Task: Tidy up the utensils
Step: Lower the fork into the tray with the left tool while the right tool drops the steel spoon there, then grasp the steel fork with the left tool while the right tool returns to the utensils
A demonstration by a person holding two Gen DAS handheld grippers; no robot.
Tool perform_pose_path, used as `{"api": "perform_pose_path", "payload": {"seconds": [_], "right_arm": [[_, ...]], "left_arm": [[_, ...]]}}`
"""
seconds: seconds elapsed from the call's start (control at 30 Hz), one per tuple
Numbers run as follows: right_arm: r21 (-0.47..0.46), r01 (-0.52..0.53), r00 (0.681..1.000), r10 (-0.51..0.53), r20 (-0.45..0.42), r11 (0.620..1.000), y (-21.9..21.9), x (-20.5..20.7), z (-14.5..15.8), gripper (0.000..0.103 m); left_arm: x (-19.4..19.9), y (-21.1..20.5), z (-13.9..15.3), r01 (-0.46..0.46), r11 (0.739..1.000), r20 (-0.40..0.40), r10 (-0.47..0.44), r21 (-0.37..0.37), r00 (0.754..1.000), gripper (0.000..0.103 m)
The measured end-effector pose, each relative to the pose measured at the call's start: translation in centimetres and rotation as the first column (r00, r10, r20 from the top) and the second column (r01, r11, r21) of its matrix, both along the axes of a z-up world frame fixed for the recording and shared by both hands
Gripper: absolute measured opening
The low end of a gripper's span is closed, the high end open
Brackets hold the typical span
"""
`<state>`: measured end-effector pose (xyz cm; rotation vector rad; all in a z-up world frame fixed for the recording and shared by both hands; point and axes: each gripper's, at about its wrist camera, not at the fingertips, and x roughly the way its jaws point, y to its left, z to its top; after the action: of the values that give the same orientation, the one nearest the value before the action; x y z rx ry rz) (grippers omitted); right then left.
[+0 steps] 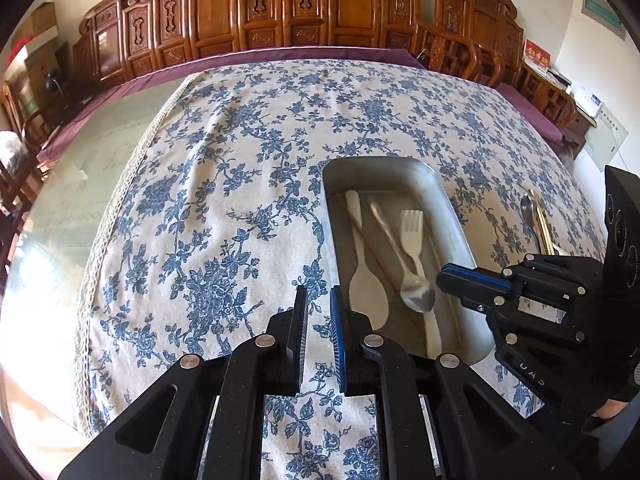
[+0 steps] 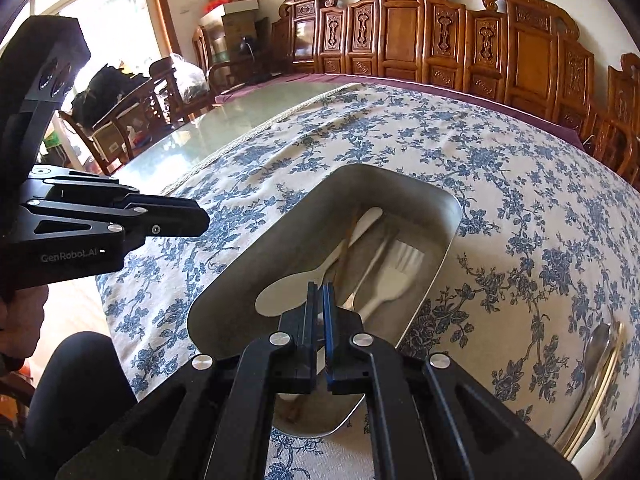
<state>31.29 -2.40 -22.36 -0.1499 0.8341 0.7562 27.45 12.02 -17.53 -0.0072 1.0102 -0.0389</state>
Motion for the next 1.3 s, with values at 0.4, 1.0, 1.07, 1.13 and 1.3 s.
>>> {"api": "perform_pose_path", "payload": {"seconds": [0.4,1.0,1.07,1.13,1.3], "right_arm": [[0.024,0.090,0.995,-0.091,0.047,0.996,-8.0,-1.8,2.9,0.007],[-0.048,0.351,0.934,-0.346,0.085,0.935,-26.8,-2.1,2.0,0.026],[-0.049,0.377,0.925,-0.372,0.078,0.925,-28.0,-1.7,1.7,0.034],[-0.049,0.393,0.918,-0.388,0.080,0.918,-28.4,-1.4,1.6,0.040],[-0.041,0.429,0.903,-0.427,0.053,0.902,-30.3,-0.6,1.2,0.042]], "left_arm": [[-1.1,-3.4,1.5,0.052,0.999,0.058,-0.052,0.009,0.997,0.030],[0.3,-17.7,-0.4,0.199,0.980,0.088,-0.195,-0.034,0.977,0.051],[0.8,-19.2,-1.0,0.218,0.975,0.075,-0.216,-0.028,0.974,0.051],[1.4,-20.8,-1.6,0.242,0.970,0.068,-0.241,-0.020,0.968,0.051],[3.6,-24.5,-3.3,0.287,0.958,0.037,-0.286,-0.019,0.957,0.046]]}}
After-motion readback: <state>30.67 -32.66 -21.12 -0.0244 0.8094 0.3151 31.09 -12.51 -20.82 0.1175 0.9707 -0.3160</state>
